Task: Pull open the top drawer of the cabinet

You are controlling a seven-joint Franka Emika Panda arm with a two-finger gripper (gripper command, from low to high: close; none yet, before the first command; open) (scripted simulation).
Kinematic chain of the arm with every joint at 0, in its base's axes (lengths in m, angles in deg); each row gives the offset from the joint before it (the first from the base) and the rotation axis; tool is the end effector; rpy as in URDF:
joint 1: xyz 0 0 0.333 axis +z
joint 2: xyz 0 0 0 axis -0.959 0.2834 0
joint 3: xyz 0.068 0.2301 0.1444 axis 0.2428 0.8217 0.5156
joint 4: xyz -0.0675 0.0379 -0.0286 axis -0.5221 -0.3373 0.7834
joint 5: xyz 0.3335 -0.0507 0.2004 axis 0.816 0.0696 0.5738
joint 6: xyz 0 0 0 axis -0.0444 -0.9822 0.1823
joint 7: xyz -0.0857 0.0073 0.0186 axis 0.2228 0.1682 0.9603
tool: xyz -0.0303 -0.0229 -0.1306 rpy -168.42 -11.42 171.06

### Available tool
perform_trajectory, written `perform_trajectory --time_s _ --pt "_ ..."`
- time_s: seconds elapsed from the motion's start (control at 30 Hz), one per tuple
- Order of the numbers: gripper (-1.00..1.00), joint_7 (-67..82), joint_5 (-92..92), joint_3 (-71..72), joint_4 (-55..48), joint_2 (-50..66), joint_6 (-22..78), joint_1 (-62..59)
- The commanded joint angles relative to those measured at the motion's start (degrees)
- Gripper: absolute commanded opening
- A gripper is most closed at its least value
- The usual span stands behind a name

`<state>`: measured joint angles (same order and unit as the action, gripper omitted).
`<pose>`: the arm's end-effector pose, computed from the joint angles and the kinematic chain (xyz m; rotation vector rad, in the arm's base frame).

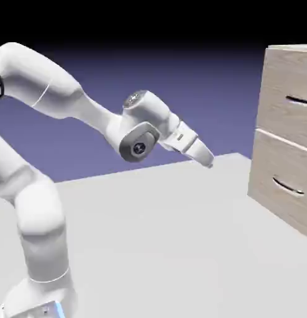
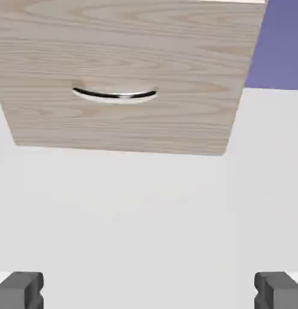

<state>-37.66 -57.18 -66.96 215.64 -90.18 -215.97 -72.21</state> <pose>0.4379 0.0001 0.4142 -2.4396 0.9894 -1.0303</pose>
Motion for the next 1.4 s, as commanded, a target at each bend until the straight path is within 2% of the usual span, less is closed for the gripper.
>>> perform_trajectory --time_s 0.0,1.37 --pt "0.00 0.6 2.5 -0.7 -1.6 1.2 -0.1 0.5" --pt "0.00 25.9 104.7 -29.8 -66.4 50.1 -2.7 22.4"
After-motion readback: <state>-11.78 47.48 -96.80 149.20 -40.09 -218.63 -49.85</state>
